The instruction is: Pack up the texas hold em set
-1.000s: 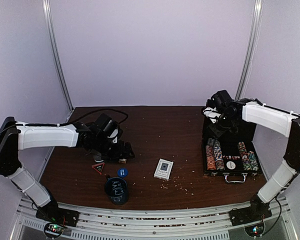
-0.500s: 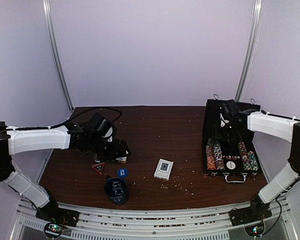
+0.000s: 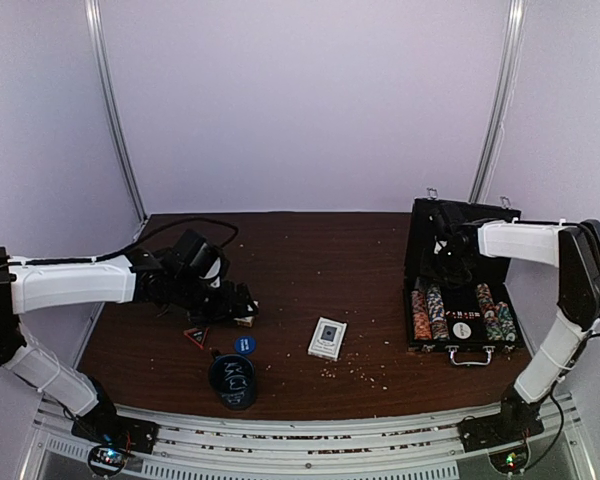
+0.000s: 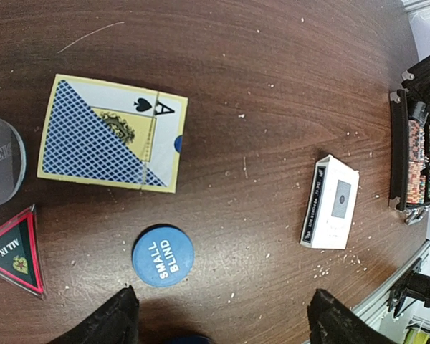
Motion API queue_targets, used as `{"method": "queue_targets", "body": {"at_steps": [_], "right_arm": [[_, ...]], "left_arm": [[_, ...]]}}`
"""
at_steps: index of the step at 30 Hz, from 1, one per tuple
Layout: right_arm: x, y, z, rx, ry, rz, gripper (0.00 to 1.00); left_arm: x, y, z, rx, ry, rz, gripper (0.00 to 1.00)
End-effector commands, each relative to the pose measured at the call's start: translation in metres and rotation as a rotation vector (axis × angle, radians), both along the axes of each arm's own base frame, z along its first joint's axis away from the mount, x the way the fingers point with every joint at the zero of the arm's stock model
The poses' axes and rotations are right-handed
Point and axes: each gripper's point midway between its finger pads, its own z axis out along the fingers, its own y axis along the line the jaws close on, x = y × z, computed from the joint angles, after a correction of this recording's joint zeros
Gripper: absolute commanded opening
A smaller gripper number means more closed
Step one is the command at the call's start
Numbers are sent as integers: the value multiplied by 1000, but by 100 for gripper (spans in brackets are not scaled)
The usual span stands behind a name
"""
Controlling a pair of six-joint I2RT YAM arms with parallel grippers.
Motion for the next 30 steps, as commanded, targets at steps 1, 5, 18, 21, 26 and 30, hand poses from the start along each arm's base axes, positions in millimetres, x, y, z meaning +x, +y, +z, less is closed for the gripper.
{"method": "queue_targets", "body": {"at_steps": [1,5,18,21,26,30], "right_arm": [[21,8,8,16,-46,40,40],[27,18,-4,24,-20,100,36],[22,39,-9,69,32,184,33],[24,35,9,48,-10,186,36],[26,28,49,21,-113,189,46],[20,33,84,32,-224,250,48]], "left_arm": [[4,4,7,-12,-26,28,84],[5,2,5,-5,-24,21,84],[14,3,10,25,-43,34,84],[17,9,16,30,-71,65,84],[18,12,20,44,-99,57,84],[18,12,15,85,-87,25,83]]}}
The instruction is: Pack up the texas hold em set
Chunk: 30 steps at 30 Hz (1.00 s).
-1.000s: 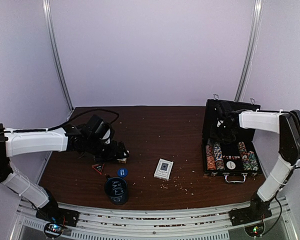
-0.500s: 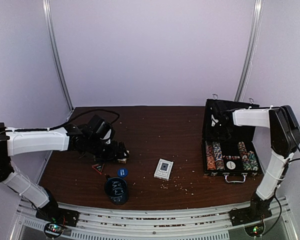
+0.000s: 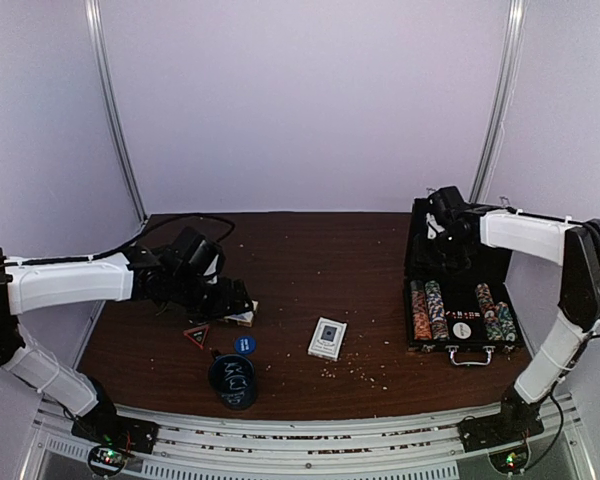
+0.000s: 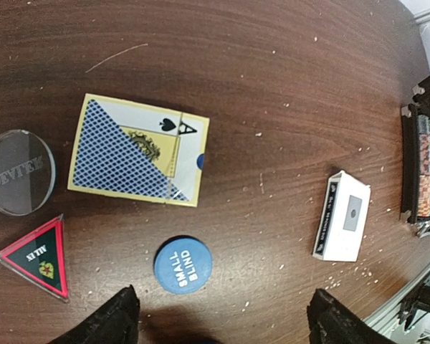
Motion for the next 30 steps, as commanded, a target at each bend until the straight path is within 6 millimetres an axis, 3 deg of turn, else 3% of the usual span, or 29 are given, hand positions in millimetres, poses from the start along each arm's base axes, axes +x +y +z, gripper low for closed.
{"method": "queue_targets", "body": {"at_steps": [1,6,9,15,21,27,30], "right_arm": [[-3,5,54,9,-168,67,50],[-25,4,58,10,-176,86,53],[-38,-2,57,16,-180,56,57],[-65,-17,57,24,-198,6,64],[-81,-24,57,18,-201,3,65],[-83,-21,57,42,-203,6,65],[-82,-18,58,56,-199,8,65]], "left_arm": [[10,0,9,39,-38,-24,83],[18,-14,15,49,-63,-65,82],[18,-36,19,51,-76,-114,82],[10,-64,-1,95,-41,-139,82],[6,-45,-29,180,35,-57,82],[-9,-22,-56,260,120,-2,77],[-12,-20,-66,268,147,-1,74]]}}
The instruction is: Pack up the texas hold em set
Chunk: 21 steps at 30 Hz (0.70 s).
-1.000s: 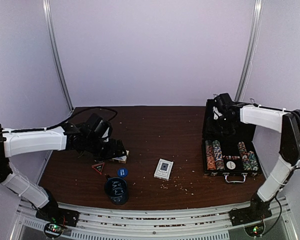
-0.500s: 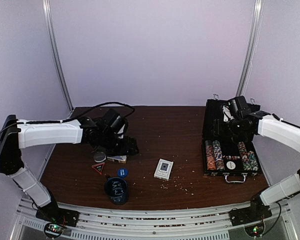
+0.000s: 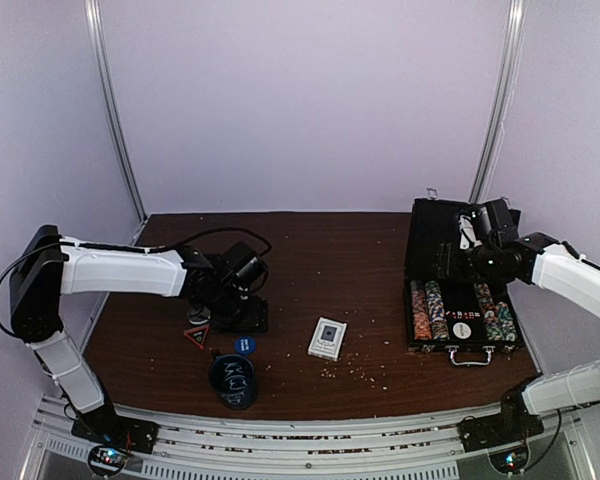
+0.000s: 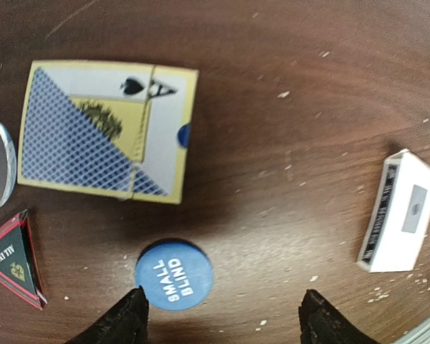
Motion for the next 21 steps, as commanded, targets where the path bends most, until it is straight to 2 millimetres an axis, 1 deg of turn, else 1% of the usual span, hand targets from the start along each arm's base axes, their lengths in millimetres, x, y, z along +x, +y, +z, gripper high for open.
{"method": "queue_targets", "body": {"at_steps": [1,5,11,15,21], "right_arm": [[-2,2,-1,18,7,-3,65],[-3,3,-2,14,13,4,65],[-2,7,2,36,10,10,65],[-2,8,-5,53,16,3,65],[-4,9,-17,53,48,7,65]], "left_arm": [[-6,13,-22,49,51,46,73],[-8,11,-31,53,80,44,71],[-17,18,-44,82,119,57,68],[-21,26,-51,131,141,58,68],[-20,25,-59,147,147,30,66]]}}
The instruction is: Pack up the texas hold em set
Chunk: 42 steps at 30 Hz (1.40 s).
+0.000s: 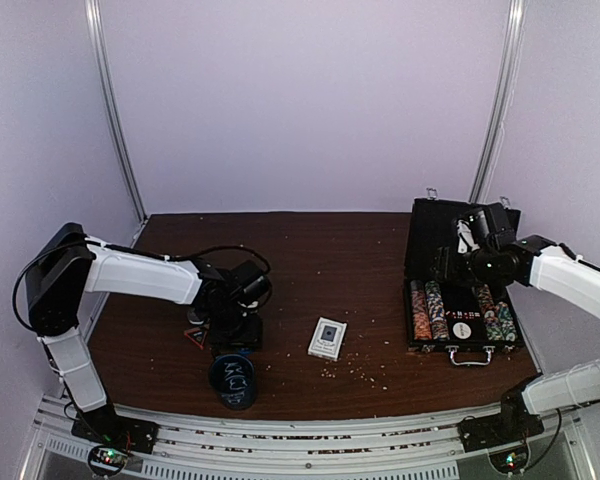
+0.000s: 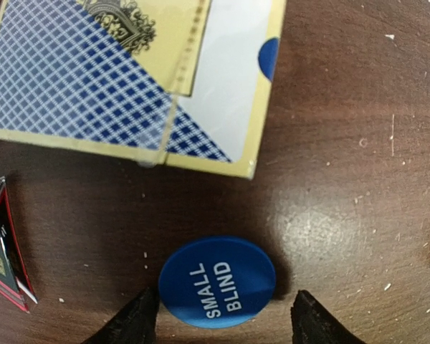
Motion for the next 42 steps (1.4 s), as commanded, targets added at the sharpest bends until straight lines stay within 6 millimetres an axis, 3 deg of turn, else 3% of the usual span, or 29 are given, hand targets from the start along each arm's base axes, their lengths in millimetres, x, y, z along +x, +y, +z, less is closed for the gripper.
{"method": "queue_targets", "body": {"at_steps": [1,26,35,39,42], "right_arm": [[-1,4,-8,15,19,7,65],[1,9,-13,33,29,17,64],[1,9,-14,35,27,21,64],[1,17,-13,63,31,52,64],[2,30,-10,115,31,99,63]], "left_arm": [[-1,5,-11,32,22,-8,66],[-3,12,-39,184,68,-91,59],[-11,16,-47,196,95,-90,51],[-5,7,-42,172,75,-107,49],[0,-14,-36,115,52,-136,48]]}}
